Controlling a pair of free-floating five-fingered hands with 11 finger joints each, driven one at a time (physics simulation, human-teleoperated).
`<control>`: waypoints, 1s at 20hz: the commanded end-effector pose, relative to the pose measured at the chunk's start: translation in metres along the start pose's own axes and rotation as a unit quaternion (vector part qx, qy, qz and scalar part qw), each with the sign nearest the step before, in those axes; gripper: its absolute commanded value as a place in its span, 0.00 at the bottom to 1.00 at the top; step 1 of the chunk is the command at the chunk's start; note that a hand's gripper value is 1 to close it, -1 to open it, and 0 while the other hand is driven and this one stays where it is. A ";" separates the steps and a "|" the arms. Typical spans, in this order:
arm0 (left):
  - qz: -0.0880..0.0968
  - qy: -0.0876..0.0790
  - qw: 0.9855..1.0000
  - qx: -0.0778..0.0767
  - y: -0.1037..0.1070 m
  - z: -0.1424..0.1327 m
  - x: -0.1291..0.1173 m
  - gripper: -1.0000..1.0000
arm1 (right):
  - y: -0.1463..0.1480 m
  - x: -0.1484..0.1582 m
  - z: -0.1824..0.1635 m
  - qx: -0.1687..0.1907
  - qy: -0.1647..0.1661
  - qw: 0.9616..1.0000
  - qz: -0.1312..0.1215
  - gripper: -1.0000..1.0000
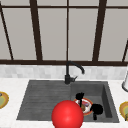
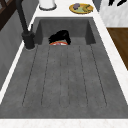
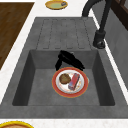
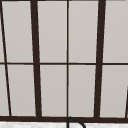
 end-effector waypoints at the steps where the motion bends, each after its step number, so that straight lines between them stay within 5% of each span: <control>1: 0.010 -0.047 0.999 -0.020 -0.004 0.011 -0.009 0.00 | 0.000 0.000 0.000 0.000 0.000 1.000 0.000 0.50; 8: 0.013 -0.064 0.998 -0.020 -0.006 0.023 -0.022 0.00 | 0.000 0.000 0.000 0.000 0.000 1.000 0.000 0.50; 20: 0.018 -0.076 0.997 -0.029 -0.042 0.028 -0.034 0.00 | 0.000 0.000 0.000 0.000 0.000 1.000 0.000 0.50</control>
